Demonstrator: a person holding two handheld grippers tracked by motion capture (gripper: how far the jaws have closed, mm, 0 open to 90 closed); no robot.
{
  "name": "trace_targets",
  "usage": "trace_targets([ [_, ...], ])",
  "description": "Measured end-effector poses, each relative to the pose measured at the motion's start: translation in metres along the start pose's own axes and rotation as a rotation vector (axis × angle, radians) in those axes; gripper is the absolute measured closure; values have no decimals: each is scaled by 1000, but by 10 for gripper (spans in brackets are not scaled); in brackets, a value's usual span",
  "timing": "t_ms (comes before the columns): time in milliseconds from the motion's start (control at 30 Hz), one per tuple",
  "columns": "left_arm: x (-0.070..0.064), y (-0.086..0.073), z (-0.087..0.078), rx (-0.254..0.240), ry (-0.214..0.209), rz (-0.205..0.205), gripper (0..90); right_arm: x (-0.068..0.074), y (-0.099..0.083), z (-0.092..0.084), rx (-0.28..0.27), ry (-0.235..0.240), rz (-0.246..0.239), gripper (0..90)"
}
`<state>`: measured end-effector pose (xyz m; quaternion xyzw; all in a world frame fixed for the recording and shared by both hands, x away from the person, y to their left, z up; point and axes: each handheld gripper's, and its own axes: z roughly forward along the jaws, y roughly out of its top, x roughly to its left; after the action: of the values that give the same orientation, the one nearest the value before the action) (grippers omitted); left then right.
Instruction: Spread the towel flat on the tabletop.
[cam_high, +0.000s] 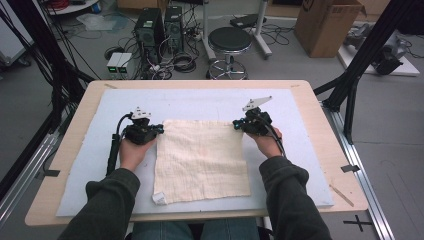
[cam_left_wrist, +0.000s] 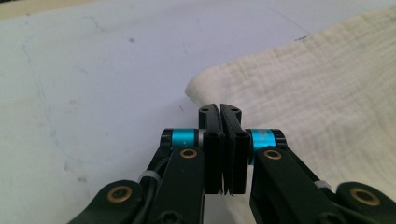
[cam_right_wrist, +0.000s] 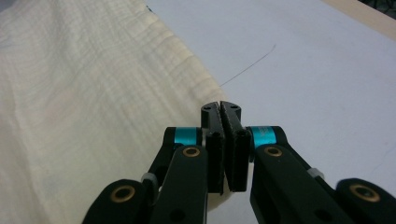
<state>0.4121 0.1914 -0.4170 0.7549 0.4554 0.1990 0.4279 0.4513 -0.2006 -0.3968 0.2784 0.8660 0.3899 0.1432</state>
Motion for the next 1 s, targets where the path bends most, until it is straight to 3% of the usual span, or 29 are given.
trace_targets([
  [133, 12, 18, 15, -15, 33, -10, 862, -17, 15, 9, -14, -57, 31, 869],
  [167, 14, 21, 19, -21, 49, -20, 824, -21, 18, 12, -12, -80, 47, 830],
  [233, 17, 25, 23, -9, 30, -40, 688, -28, 21, 14, -7, -114, 78, 752],
  [333, 16, 24, 19, -5, -10, -29, 667, -31, 19, 11, -26, -78, 109, 690],
  [500, 9, 15, 2, -42, -75, -17, 642, -20, 10, -2, -41, -11, 91, 609],
  [700, -6, 0, -30, -62, -142, 47, 625, 4, -7, -22, -66, 79, 58, 530],
  [800, -13, -9, -44, -61, -161, 71, 611, 14, -10, -29, -34, 156, 82, 457],
  [867, -18, -15, -52, -53, -172, 90, 601, 25, -14, -36, -71, 149, 43, 459],
  [1000, -28, -29, -68, -45, -196, 137, 577, 42, -26, -46, -72, 175, 23, 449],
])
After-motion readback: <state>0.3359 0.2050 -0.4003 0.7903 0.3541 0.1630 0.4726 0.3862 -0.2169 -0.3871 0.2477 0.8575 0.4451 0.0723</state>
